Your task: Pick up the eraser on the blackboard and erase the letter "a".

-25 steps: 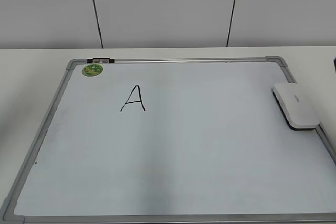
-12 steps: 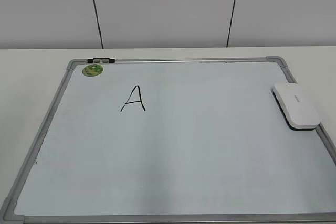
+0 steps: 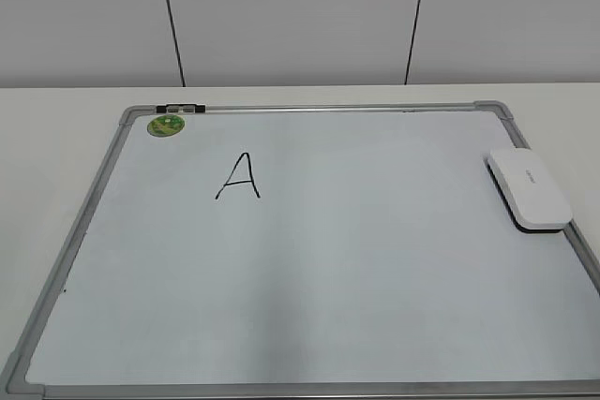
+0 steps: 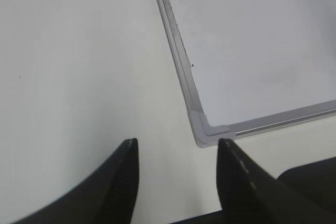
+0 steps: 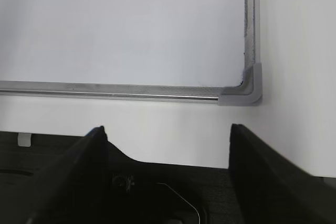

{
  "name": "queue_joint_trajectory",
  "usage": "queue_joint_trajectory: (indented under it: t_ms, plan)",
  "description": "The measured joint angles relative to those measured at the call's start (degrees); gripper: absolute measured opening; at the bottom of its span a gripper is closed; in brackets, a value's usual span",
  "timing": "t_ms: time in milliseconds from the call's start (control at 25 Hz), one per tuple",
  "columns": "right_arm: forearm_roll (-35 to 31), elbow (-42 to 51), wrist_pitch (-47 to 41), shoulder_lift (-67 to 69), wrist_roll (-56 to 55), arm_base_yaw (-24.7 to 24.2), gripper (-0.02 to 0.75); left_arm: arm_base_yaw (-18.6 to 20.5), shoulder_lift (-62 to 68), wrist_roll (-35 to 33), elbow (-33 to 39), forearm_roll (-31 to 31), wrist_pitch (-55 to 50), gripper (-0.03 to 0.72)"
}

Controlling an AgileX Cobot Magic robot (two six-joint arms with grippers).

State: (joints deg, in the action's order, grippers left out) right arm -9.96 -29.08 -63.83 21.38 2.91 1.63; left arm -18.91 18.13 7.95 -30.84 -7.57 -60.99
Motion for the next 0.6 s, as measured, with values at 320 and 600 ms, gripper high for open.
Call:
queue_joint_trajectory:
  t_ms: [320,600]
  plan:
    - [2.7,0.6,0.2,-0.1,0.1,0.1,0.534,0.0,-2.4,-0.4,0.1,-0.1,0.2,0.344]
    - [5.3,0.6,0.2,-0.1,0.3,0.1,0.533,-0.5,-2.4,-0.4,0.3,-0.7,0.2,0.317]
